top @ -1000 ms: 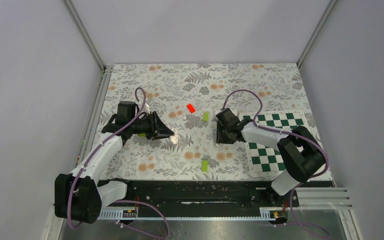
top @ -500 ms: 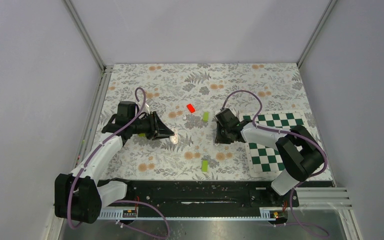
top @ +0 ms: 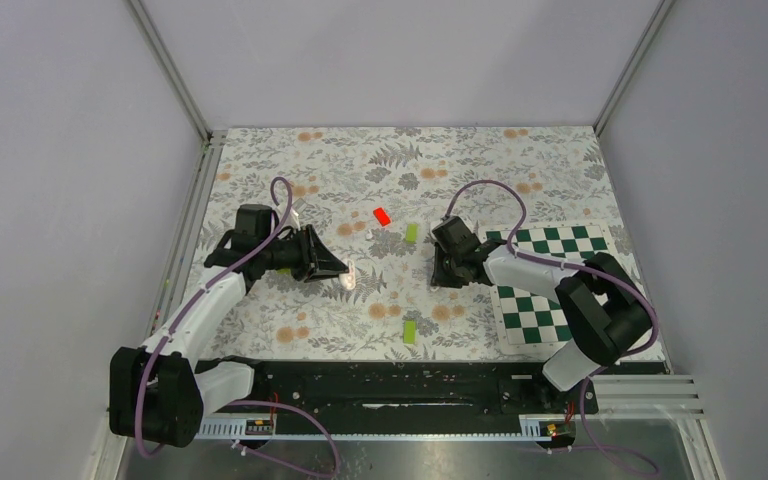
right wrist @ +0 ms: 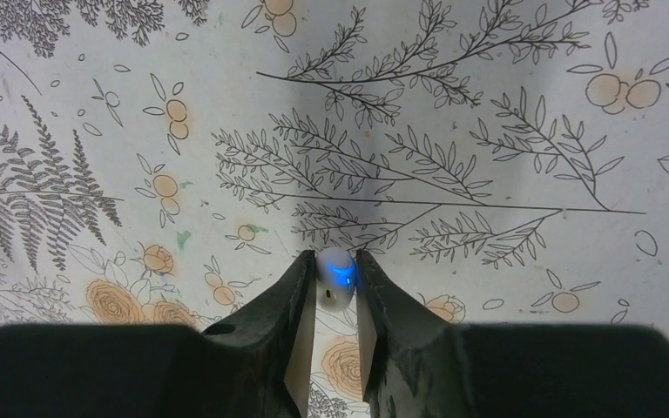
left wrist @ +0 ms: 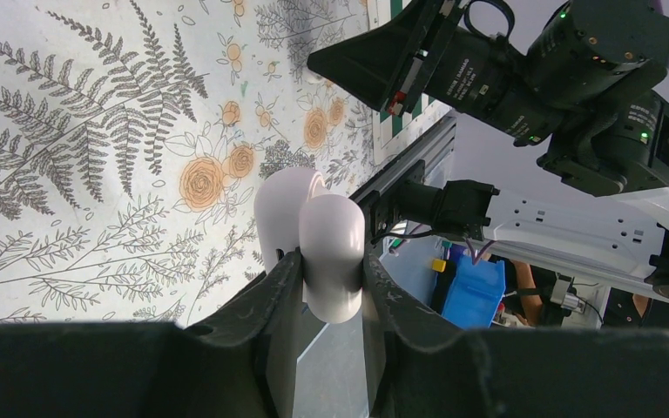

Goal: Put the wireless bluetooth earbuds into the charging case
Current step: Pick up the left earbud from the center of the board.

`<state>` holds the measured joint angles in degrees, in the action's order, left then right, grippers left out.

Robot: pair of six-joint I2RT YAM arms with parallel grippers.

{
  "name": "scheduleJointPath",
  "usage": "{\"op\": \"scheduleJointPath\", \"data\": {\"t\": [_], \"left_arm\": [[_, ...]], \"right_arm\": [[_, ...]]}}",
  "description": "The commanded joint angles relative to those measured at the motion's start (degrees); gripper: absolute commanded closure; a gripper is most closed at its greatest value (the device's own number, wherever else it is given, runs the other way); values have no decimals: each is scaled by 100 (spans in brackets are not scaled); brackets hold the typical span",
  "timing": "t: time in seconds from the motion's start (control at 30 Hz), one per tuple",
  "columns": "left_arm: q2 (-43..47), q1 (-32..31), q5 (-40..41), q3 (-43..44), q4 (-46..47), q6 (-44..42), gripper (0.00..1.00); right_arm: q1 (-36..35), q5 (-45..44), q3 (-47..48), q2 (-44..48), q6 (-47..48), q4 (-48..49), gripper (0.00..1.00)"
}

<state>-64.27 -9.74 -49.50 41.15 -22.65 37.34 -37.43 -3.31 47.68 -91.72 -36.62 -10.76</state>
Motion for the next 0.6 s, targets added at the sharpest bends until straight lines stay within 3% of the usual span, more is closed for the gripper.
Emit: {"op": "scheduleJointPath", "data": {"t": [0.0, 0.1, 0.2, 0.43, 0.57], "left_arm": [[106, 7, -132, -44, 304, -34, 100], [120, 7, -145, -30, 306, -38, 100], [134, 7, -154, -36, 305, -56, 100], [178, 7, -182, -89, 306, -82, 100], [162, 7, -191, -83, 305, -87, 100]], "right_arm": [[8, 23, 61, 268, -107, -141, 96], [8, 75, 94, 261, -148, -147, 94], [3, 146, 200, 159, -118, -249, 83], [-46, -45, 413, -104, 8, -582, 80], [-57, 7, 428, -117, -16, -564, 67]]}}
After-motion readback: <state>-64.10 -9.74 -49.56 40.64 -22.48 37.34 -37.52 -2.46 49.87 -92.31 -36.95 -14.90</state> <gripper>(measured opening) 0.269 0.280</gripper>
